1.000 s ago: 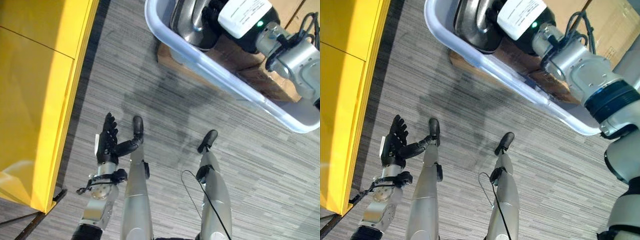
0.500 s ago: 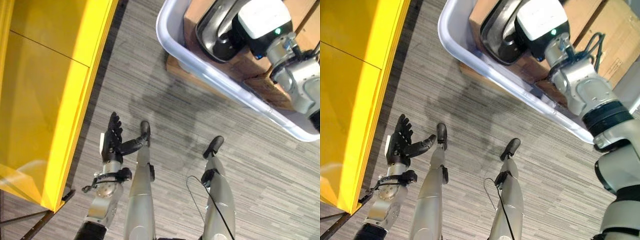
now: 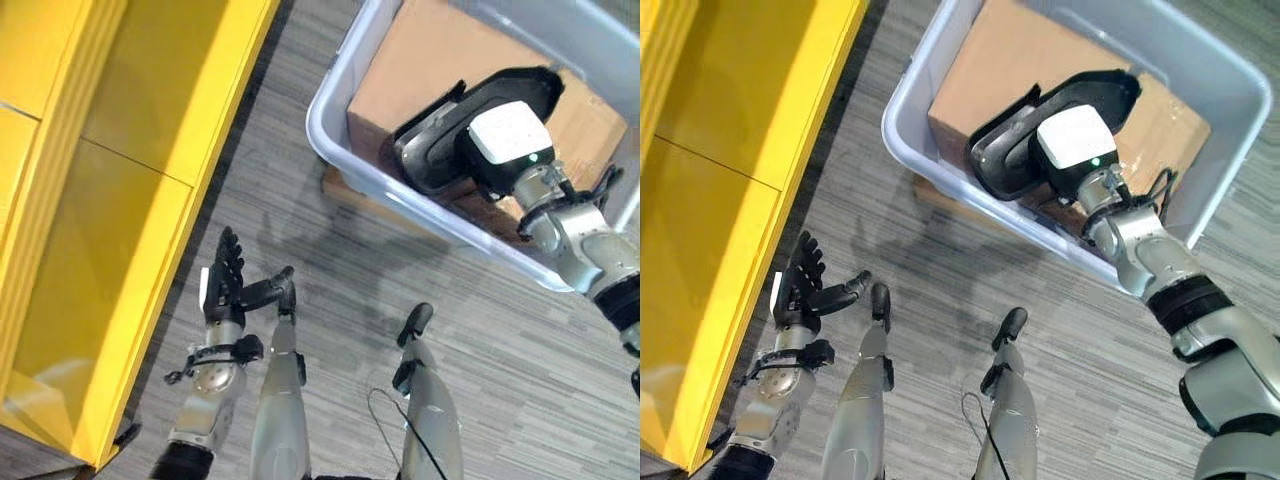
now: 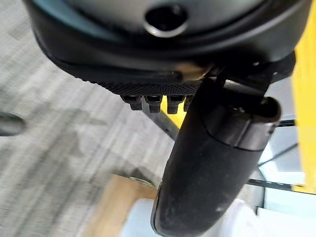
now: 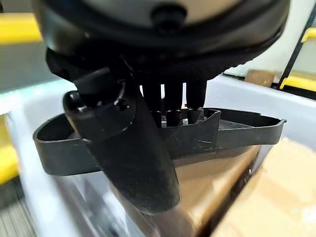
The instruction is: Move parts from the plastic box to the shelf.
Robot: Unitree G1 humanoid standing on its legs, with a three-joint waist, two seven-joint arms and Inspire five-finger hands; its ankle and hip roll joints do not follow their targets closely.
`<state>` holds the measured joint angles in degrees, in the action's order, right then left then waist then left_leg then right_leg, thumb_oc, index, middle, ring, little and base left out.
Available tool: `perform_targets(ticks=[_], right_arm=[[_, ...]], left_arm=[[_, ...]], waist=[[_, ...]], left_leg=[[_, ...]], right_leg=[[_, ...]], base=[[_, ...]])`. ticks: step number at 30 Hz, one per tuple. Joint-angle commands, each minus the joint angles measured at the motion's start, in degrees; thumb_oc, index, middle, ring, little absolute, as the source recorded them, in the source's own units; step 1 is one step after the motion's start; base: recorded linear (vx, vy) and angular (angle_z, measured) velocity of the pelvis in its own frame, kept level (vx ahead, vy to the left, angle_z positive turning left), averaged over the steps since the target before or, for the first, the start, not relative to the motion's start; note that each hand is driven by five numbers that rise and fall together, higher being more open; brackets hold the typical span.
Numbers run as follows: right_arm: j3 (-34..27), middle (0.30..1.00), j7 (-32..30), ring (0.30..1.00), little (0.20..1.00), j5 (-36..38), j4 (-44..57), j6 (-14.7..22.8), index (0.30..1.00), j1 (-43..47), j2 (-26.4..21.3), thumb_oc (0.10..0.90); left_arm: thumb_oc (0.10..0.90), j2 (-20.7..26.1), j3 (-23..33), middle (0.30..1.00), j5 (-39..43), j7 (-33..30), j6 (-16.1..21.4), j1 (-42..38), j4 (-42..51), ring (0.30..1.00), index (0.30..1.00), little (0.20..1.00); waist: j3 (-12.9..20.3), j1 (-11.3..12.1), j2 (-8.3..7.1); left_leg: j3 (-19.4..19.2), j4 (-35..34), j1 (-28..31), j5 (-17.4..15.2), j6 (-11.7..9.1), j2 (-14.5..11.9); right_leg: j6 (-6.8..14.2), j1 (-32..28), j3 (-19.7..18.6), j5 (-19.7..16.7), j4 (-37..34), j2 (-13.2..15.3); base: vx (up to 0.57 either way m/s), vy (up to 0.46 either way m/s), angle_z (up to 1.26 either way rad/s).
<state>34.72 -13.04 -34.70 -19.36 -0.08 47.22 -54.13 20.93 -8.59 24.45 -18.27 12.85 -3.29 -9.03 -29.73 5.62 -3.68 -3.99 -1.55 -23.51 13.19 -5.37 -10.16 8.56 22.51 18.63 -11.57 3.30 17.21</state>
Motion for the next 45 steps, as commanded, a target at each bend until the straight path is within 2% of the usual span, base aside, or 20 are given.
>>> perform_targets(ticks=[1,2,3,5,6,8,9,11,13,14,17,19,21,26,35,37,38,40,41,45], right_arm=[[-6.02,0.3,-5.07,0.3,0.3,1.86,5.05,1.08,0.3,7.45,-2.58,0.4],[-8.18,0.3,-5.27,0.3,0.3,1.81,7.66,1.85,0.3,4.97,-2.54,0.4],[-8.72,0.3,-5.11,0.3,0.3,1.73,8.12,1.79,0.3,4.28,-2.57,0.4],[-13.09,0.3,-4.65,0.3,0.3,1.51,12.72,2.9,0.3,-1.03,-2.51,0.4],[-13.31,0.3,-4.59,0.3,0.3,1.48,12.86,2.88,0.3,-1.28,-2.51,0.4],[-17.75,0.3,-4.54,0.3,0.3,0.93,18.03,4.1,0.3,-6.48,-2.27,0.4],[-17.99,0.3,-4.48,0.3,0.3,0.91,18.19,4.08,0.3,-6.76,-2.27,0.4],[-20.18,0.3,-4.04,0.3,0.3,0.17,21.87,5.07,0.3,-9.64,-2.29,0.4],[-22.17,0.3,-3.66,0.3,0.3,0.2,24.38,6.26,0.3,-12.31,-1.03,0.4],[-23.28,0.3,-3.08,0.3,0.3,0.94,26.53,7.48,0.3,-13.83,0.32,0.4],[-24.97,0.3,-1.0,0.3,0.3,3.86,29.2,9.33,0.3,-17.24,2.59,0.4],[-25.78,0.3,-0.34,0.3,0.3,5.65,30.47,9.94,0.3,-18.73,3.72,0.4],[-25.82,0.3,2.17,0.3,0.3,9.94,31.83,11.69,0.3,-20.96,4.8,0.4],[-22.84,0.3,5.51,0.3,0.3,17.11,31.2,14.07,0.3,-20.71,4.91,0.4],[-17.95,0.3,10.89,0.3,0.3,31.42,30.14,15.41,0.3,-19.61,3.18,0.4],[-17.27,0.3,11.36,0.3,0.3,32.57,29.73,15.29,0.3,-19.21,3.09,0.4],[-16.02,0.3,11.75,0.3,0.3,35.05,28.89,15.04,0.3,-18.37,2.97,0.4],[-15.36,0.3,11.92,0.3,0.3,35.93,28.46,15.05,0.3,-17.74,2.88,0.4],[-14.59,0.3,11.98,0.3,0.3,37.19,27.72,14.87,0.3,-17.28,2.97,0.4],[-12.64,0.3,11.78,0.3,0.3,37.37,26.77,14.93,0.3,-15.51,3.32,0.4]], left_arm=[[0.9,1.33,2.19,1.0,-1.19,-0.1,3.47,-0.14,4.21,1.0,1.0,1.0],[0.9,1.04,2.96,1.0,-1.57,0.27,3.22,0.16,4.04,1.0,1.0,1.0],[0.9,1.17,2.86,1.0,-1.59,0.3,3.2,0.3,4.08,1.0,1.0,1.0],[0.9,1.34,4.05,1.0,-2.25,0.87,2.9,1.22,4.02,1.0,1.0,1.0],[0.9,1.4,3.98,1.0,-2.25,0.87,2.89,1.25,4.05,1.0,1.0,1.0],[0.9,1.45,5.16,1.0,-3.35,1.61,2.45,2.07,4.41,1.0,1.0,1.0],[0.9,1.51,5.09,1.0,-3.35,1.6,2.44,2.1,4.43,1.0,1.0,1.0],[0.9,1.96,5.84,1.0,-5.08,1.86,2.23,2.38,4.23,1.0,1.0,1.0],[0.9,2.61,6.08,1.0,-8.2,2.1,1.89,3.06,4.99,1.0,1.0,1.0],[0.9,3.33,6.86,1.0,-11.48,2.01,1.88,3.35,5.34,1.0,1.0,1.0],[0.9,4.56,7.71,1.0,-17.16,1.59,1.88,4.24,6.84,1.0,1.0,1.0],[0.9,4.61,7.96,1.0,-17.78,1.39,1.96,4.43,7.1,1.0,1.0,1.0],[0.9,7.88,8.34,1.0,-26.82,-0.33,2.11,3.37,8.86,1.0,1.0,1.0],[0.9,14.41,5.89,1.0,-41.5,-3.1,3.4,-0.32,11.34,1.0,1.0,1.0],[0.9,23.66,0.69,1.0,-54.71,-6.96,4.44,-5.71,13.5,1.0,1.0,1.0],[0.9,24.89,-0.23,1.0,-56.65,-7.56,4.3,-6.73,13.57,1.0,1.0,1.0],[0.9,27.14,-2.3,1.0,-60.12,-8.55,4.24,-8.87,13.76,1.0,1.0,1.0],[0.9,28.46,-3.5,1.0,-61.62,-8.78,4.12,-10.19,13.68,1.0,1.0,1.0],[0.9,30.6,-5.36,1.0,-64.24,-8.73,4.26,-11.82,14.52,1.0,1.0,1.0],[0.9,34.29,-11.21,1.0,-68.89,-8.85,4.93,-17.63,16.04,1.0,1.0,1.0]], waist=[[0.53,0.01,-3.1],[2.45,-0.55,-3.11],[2.44,-0.42,-3.17],[5.2,-0.85,-3.18],[5.18,-0.77,-3.2],[8.08,-1.62,-3.25],[8.08,-1.54,-3.27],[10.28,-2.35,-3.23],[12.11,-2.72,-3.11],[14.04,-3.45,-2.78],[16.77,-4.01,-2.69],[17.55,-4.2,-2.72],[19.78,-5.0,-2.33],[22.8,-6.25,-2.21],[25.87,-7.99,-1.71],[25.93,-8.08,-1.72],[26.2,-8.42,-1.65],[26.29,-8.51,-1.62],[26.61,-8.81,-1.42],[26.92,-9.36,-1.24]], left_leg=[[-0.1,-1.13,6.43,-4.54,-4.84,-3.68],[-0.44,-1.52,7.95,-4.71,-4.84,-3.68],[-0.44,-1.7,8.21,-4.68,-4.85,-3.68],[-1.03,-2.78,10.7,-4.86,-4.95,-3.57],[-1.02,-2.78,10.76,-4.87,-4.95,-3.57],[-1.47,-3.23,12.61,-5.23,-5.1,-3.78],[-1.45,-3.23,12.65,-5.24,-5.1,-3.78],[-1.82,-3.44,14.28,-5.83,-4.92,-3.85],[-2.65,-3.45,15.93,-6.45,-4.81,-3.93],[-3.36,-3.45,17.36,-7.09,-4.55,-4.01],[-4.69,-3.45,19.83,-7.91,-4.23,-4.17],[-5.16,-3.45,20.72,-8.2,-4.16,-4.33],[-5.91,-3.43,23.2,-9.41,-4.1,-4.64],[-6.98,-3.45,25.54,-10.13,-3.78,-4.47],[-8.38,-3.41,28.56,-11.35,-3.62,-4.16],[-8.49,-3.41,28.9,-11.49,-3.63,-4.14],[-8.8,-3.39,29.38,-11.63,-3.65,-4.13],[-8.89,-3.38,29.51,-11.66,-3.64,-4.05],[-9.03,-3.41,29.74,-11.68,-3.63,-4.03],[-9.08,-3.45,29.89,-11.7,-3.7,-4.07]], right_leg=[[4.07,-6.52,0.65,2.77,1.01,0.83],[4.25,-8.11,0.95,2.62,0.21,0.89],[4.28,-8.42,1.03,2.56,-0.01,0.85],[4.61,-10.96,1.35,2.23,-1.71,0.79],[4.61,-11.07,1.38,2.2,-1.79,0.77],[4.94,-13.21,1.67,2.05,-3.13,0.77],[4.94,-13.28,1.71,2.02,-3.2,0.76],[5.24,-14.67,1.52,1.68,-4.31,0.59],[5.51,-16.17,1.36,1.26,-5.55,0.66],[5.61,-17.0,0.81,1.14,-5.94,0.65],[5.64,-18.39,0.04,1.55,-5.91,0.67],[5.69,-18.94,-0.18,1.85,-5.7,0.71],[5.72,-20.67,-0.69,3.31,-4.88,0.43],[5.78,-21.91,-1.79,3.74,-4.66,0.32],[5.92,-22.96,-3.61,4.33,-3.93,0.07],[5.96,-23.12,-3.77,4.45,-3.77,0.06],[6.01,-23.27,-4.14,4.49,-3.7,0.03],[6.0,-23.39,-4.3,4.49,-3.72,0.02],[6.07,-23.49,-4.34,4.44,-3.77,-0.04],[6.17,-23.74,-4.53,4.32,-3.97,-0.08]], base=[[0.04,0.018,-0.05],[0.03,0.018,-0.07],[0.06,0.036,-0.06],[0.06,0.026,-0.03],[0.05,0.025,-0.03],[0.05,0.017,-0.03],[0.0,0.0,0.0],[0.05,0.034,-0.01],[0.06,0.052,-0.1],[0.05,0.035,-0.27],[0.06,0.033,-0.28],[0.06,0.011,-0.12],[0.09,0.012,-0.15],[0.05,0.007,-0.09],[0.03,0.01,-0.1],[0.02,0.006,-0.11],[0.02,0.007,-0.16],[0.01,0.003,-0.05],[0.0,0.0,0.0],[0.0,0.0,0.0]])
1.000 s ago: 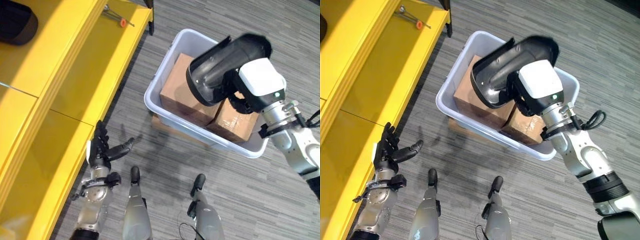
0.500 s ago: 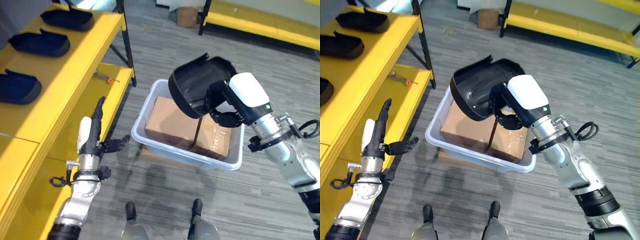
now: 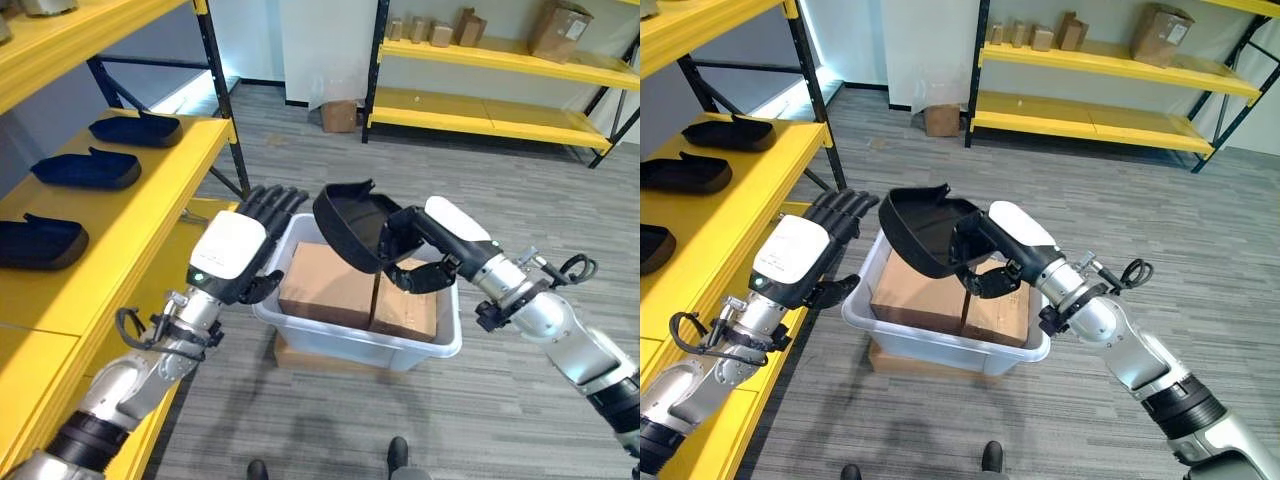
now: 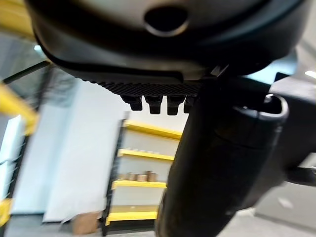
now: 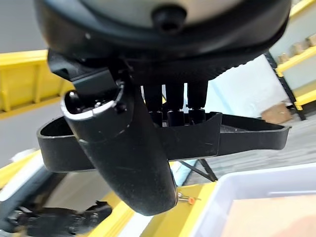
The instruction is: Move parts from the plastic box to the shelf.
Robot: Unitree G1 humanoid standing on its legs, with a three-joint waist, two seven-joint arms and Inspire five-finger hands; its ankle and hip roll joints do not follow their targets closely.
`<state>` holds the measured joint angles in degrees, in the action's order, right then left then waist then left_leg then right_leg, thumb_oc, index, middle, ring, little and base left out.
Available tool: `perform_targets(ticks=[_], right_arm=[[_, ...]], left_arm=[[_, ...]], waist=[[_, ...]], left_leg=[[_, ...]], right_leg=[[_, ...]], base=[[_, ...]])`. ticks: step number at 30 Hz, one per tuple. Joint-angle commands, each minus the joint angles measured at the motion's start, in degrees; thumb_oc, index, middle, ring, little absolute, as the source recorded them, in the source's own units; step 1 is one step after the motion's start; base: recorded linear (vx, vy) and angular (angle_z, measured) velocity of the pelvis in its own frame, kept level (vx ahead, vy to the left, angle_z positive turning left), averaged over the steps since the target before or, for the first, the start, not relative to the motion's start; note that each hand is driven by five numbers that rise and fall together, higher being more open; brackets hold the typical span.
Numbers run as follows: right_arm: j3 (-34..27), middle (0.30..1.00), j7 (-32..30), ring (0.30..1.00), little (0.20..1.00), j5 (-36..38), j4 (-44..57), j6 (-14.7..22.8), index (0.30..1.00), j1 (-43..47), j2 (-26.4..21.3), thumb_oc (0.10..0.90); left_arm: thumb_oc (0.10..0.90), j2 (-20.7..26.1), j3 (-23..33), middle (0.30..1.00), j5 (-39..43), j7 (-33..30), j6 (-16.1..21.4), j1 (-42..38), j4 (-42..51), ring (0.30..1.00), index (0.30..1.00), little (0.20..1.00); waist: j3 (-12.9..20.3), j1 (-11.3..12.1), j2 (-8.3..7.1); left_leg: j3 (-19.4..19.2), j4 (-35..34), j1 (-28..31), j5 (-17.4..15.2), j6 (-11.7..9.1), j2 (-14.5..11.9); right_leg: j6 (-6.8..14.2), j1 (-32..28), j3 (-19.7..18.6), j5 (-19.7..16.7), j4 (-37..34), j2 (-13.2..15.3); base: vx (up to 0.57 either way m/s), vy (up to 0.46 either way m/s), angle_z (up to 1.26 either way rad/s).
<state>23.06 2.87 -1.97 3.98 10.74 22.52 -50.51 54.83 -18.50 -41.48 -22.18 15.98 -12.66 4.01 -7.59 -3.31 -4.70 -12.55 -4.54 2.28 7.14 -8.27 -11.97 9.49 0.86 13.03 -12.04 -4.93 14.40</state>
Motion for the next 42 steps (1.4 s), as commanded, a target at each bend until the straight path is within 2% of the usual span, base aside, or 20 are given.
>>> perform_targets(ticks=[1,4,8,20,31,42], right_arm=[[-1.01,0.3,-4.19,0.3,0.3,4.6,3.32,4.12,0.3,9.24,-0.25,0.4],[0.08,0.3,-4.51,0.3,0.3,4.19,3.27,4.17,0.3,10.44,0.17,0.4],[0.19,0.3,-4.7,0.3,0.3,3.71,3.23,4.11,0.3,10.52,0.82,0.4],[-0.65,0.3,-5.24,0.3,0.3,2.08,1.79,3.14,0.3,9.18,4.25,0.4],[-1.33,0.3,-6.18,0.3,0.3,1.13,-0.56,2.71,0.3,8.21,6.06,0.4],[-2.14,0.3,-8.79,0.3,0.3,-0.09,-8.25,1.09,0.3,8.6,8.47,0.4]], left_arm=[[0.9,0.38,-1.54,1.0,-3.02,-5.01,1.77,-8.53,2.84,1.0,1.0,1.0],[0.9,1.47,-4.63,1.0,-6.0,-5.41,1.65,-11.39,3.52,1.0,1.0,1.0],[0.9,1.29,-5.32,1.0,-7.15,-5.81,1.22,-12.65,3.82,1.0,1.0,1.0],[0.9,-3.44,-2.86,1.0,-8.68,-7.59,-0.17,-12.35,5.12,1.0,1.0,1.0],[0.9,-4.84,-1.15,1.0,-8.33,-9.06,0.03,-11.66,7.62,1.0,1.0,1.0],[0.9,-6.28,-0.31,1.0,-6.45,-9.92,0.56,-11.85,9.93,1.0,1.0,1.0]], waist=[[4.74,-0.37,-0.26],[4.79,-0.7,-0.07],[4.68,-0.83,-0.02],[4.77,-0.94,-0.13],[4.85,-0.66,-0.32],[4.82,-0.18,-0.47]], left_leg=[[-0.5,-0.46,4.08,-5.64,-0.8,-2.27],[-0.58,-0.46,4.21,-5.65,-0.82,-2.21],[-0.67,-0.46,4.26,-5.68,-0.82,-2.16],[-0.91,-0.46,4.43,-5.88,-0.72,-2.12],[-0.9,-0.46,4.44,-5.99,-0.62,-2.03],[-0.82,-0.46,4.48,-6.09,-0.53,-1.99]], right_leg=[[5.24,-2.09,1.08,4.78,4.24,2.73],[5.22,-2.24,0.78,4.68,3.93,2.71],[5.22,-2.29,0.66,4.57,3.77,2.74],[5.07,-2.93,0.54,4.4,2.99,2.7],[5.03,-3.2,0.55,4.42,2.73,2.66],[4.91,-3.49,0.65,4.35,2.38,2.6]], base=[[0.0,0.0,0.0],[0.0,0.0,0.0],[0.0,0.0,0.0],[0.0,0.0,0.0],[0.0,0.0,0.0],[0.0,0.0,0.0]])
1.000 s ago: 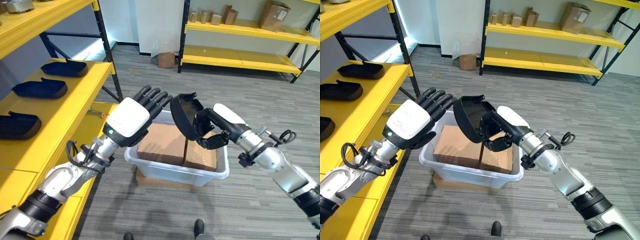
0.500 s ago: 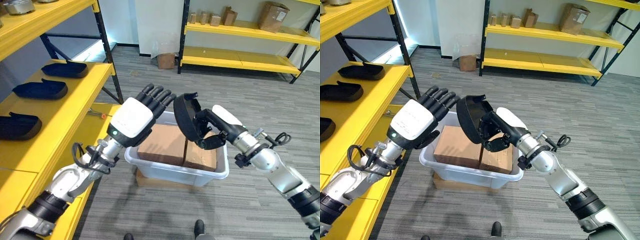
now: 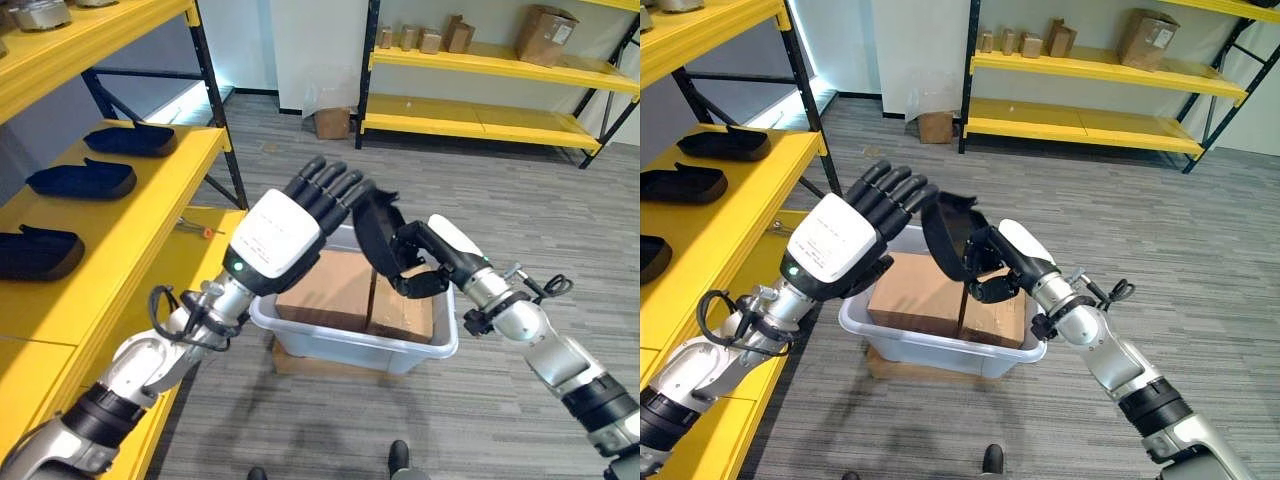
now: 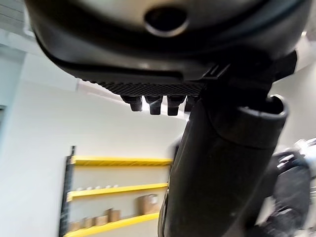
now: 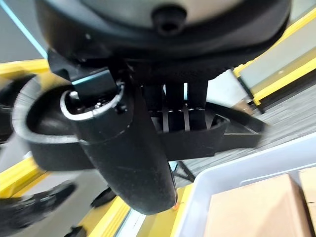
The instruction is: Move parts from the plastic box to the shelf.
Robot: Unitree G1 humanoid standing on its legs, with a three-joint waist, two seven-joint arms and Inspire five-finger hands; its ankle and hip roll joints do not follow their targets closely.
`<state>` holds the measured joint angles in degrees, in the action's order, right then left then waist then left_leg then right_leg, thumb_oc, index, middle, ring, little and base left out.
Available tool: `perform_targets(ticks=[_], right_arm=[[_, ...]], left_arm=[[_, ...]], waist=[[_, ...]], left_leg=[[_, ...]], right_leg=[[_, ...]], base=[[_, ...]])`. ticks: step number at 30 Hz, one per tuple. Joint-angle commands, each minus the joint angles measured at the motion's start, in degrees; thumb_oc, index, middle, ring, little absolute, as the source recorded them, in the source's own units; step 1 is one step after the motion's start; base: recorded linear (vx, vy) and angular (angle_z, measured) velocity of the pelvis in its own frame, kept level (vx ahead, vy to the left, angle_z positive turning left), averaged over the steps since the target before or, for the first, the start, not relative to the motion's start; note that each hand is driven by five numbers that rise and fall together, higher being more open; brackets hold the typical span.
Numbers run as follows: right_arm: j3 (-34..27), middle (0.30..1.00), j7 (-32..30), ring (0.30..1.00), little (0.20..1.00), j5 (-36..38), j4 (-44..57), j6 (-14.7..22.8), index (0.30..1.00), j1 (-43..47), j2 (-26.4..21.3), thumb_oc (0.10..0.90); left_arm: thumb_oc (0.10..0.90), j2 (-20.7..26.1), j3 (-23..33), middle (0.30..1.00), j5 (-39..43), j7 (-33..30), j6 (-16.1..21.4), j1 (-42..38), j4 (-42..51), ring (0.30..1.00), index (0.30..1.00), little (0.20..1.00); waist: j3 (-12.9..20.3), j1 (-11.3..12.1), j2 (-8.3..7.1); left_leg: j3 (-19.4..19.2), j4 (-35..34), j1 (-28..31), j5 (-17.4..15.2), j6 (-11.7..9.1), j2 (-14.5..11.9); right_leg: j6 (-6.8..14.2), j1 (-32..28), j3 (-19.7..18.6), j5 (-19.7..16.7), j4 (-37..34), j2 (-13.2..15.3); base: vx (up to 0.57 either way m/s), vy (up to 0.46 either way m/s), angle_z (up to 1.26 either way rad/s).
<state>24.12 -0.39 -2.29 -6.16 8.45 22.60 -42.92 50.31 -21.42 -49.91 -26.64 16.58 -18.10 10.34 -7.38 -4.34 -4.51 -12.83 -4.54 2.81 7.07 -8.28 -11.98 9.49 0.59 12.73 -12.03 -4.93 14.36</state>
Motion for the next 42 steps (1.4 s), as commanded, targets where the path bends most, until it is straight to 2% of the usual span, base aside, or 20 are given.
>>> perform_targets(ticks=[1,19,28,42], right_arm=[[-3.39,0.3,-5.82,0.3,0.3,0.21,0.83,3.23,0.3,8.46,1.08,0.4],[-5.27,0.3,-8.21,0.3,0.3,-1.34,-5.14,2.2,0.3,8.39,2.34,0.4],[-5.46,0.3,-7.56,0.3,0.3,-1.51,-2.45,2.7,0.3,8.38,2.11,0.4],[-4.85,0.3,-4.11,0.3,0.3,-0.77,8.54,5.06,0.3,8.35,0.06,0.4]], left_arm=[[0.9,-1.89,2.71,1.0,2.15,-5.46,0.03,-6.4,3.65,1.0,1.0,1.0],[0.9,-3.34,2.8,1.0,3.07,-5.89,-0.09,-6.08,3.07,1.0,1.0,1.0],[0.9,-3.01,1.19,1.0,2.21,-4.62,-0.33,-6.27,0.63,1.0,1.0,1.0],[0.9,-0.53,0.77,1.0,-0.41,-3.93,-0.99,-5.78,-2.67,1.0,1.0,1.0]], waist=[[4.61,0.93,-0.67],[4.46,1.01,-0.66],[4.6,0.58,-0.37],[4.39,-0.09,-0.43]], left_leg=[[-0.51,-0.46,3.95,-6.03,-0.51,-1.95],[-0.38,-0.46,3.93,-6.05,-0.48,-1.97],[-0.59,-0.46,4.06,-6.05,-0.47,-1.88],[-1.13,-0.46,4.43,-6.17,-0.52,-1.97]], right_leg=[[4.92,-3.27,0.99,4.37,2.38,2.61],[4.85,-3.48,0.99,4.35,2.11,2.49],[4.8,-3.49,0.72,4.37,1.94,2.45],[4.85,-3.24,0.09,4.39,1.87,2.3]], base=[[0.0,0.0,0.0],[0.0,0.0,0.0],[0.0,0.0,0.0],[0.0,0.0,-0.01]])
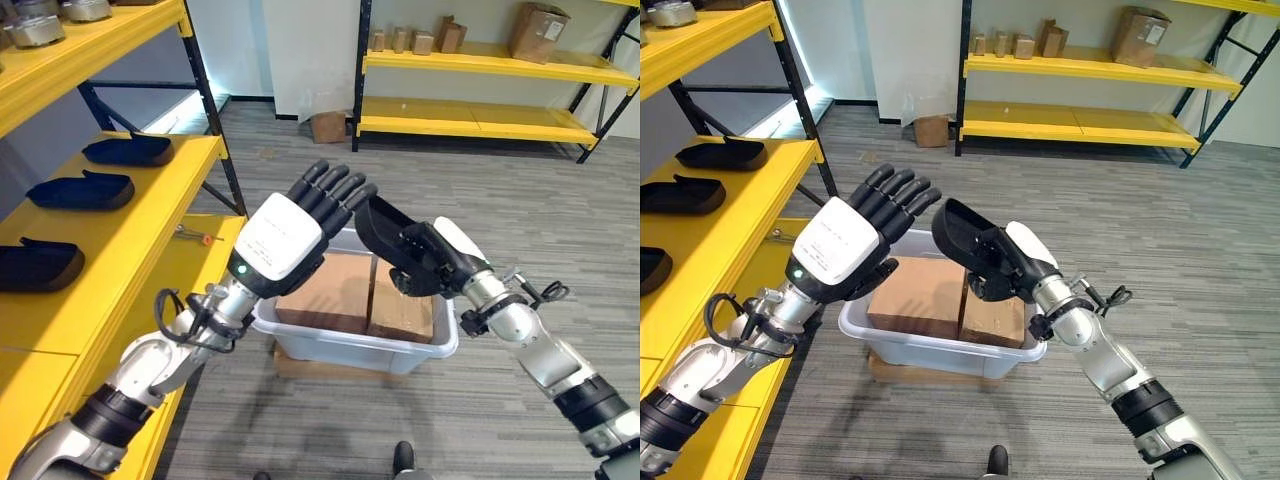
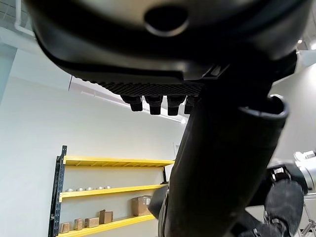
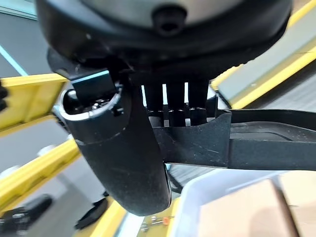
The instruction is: Move parts from the plastic box to the shelf.
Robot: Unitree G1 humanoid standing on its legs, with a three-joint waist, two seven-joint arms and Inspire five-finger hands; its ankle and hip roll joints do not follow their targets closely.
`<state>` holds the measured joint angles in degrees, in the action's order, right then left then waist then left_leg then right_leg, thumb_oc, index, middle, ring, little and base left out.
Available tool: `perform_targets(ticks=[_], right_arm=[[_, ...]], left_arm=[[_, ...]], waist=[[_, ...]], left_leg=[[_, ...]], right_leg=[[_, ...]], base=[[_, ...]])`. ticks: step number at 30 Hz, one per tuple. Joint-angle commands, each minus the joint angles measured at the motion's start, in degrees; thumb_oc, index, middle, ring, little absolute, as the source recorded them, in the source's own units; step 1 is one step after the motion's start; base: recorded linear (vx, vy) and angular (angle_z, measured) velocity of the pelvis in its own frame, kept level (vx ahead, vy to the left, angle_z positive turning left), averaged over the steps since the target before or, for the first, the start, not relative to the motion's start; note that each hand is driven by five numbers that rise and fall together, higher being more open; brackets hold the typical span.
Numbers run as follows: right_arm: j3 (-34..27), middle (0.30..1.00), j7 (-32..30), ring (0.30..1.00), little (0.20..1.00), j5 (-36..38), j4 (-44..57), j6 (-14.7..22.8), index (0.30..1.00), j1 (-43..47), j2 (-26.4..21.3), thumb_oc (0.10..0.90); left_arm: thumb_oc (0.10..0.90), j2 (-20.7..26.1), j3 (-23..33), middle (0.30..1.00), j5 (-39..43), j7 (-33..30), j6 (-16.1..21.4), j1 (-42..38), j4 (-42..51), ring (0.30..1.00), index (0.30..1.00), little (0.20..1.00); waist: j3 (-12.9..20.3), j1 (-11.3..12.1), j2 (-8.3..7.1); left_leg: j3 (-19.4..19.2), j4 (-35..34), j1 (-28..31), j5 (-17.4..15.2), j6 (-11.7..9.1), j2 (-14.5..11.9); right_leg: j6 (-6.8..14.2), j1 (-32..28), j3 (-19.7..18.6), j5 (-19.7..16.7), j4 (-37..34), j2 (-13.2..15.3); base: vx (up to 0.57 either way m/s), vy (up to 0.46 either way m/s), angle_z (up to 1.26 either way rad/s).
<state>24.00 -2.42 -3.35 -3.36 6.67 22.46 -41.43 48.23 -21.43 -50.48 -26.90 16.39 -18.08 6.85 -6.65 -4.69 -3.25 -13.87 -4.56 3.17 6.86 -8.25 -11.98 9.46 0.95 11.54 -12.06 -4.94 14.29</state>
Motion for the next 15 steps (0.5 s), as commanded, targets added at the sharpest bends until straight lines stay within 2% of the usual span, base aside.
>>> perform_targets(ticks=[1,15], right_arm=[[-4.43,0.3,-1.74,0.3,0.3,0.48,7.24,7.21,0.3,8.89,-1.71,0.4],[-0.48,0.3,0.59,0.3,0.3,1.22,11.44,7.7,0.3,12.76,-3.37,0.4]], left_arm=[[0.9,1.89,0.76,1.0,0.06,-3.62,-0.84,-5.77,0.83,1.0,1.0,1.0],[0.9,4.02,1.63,1.0,-0.85,-4.53,-1.27,-6.34,2.19,1.0,1.0,1.0]], waist=[[3.64,0.22,-1.71],[3.72,0.36,-2.15]], left_leg=[[-0.17,-0.44,4.13,-5.97,-0.56,-1.96],[-0.67,-0.44,4.5,-6.03,-0.65,-2.15]], right_leg=[[4.87,-3.62,1.26,4.44,1.86,2.35],[4.8,-3.61,0.74,4.32,1.71,2.3]], base=[[0.0,0.0,0.0],[0.0,0.0,0.0]])
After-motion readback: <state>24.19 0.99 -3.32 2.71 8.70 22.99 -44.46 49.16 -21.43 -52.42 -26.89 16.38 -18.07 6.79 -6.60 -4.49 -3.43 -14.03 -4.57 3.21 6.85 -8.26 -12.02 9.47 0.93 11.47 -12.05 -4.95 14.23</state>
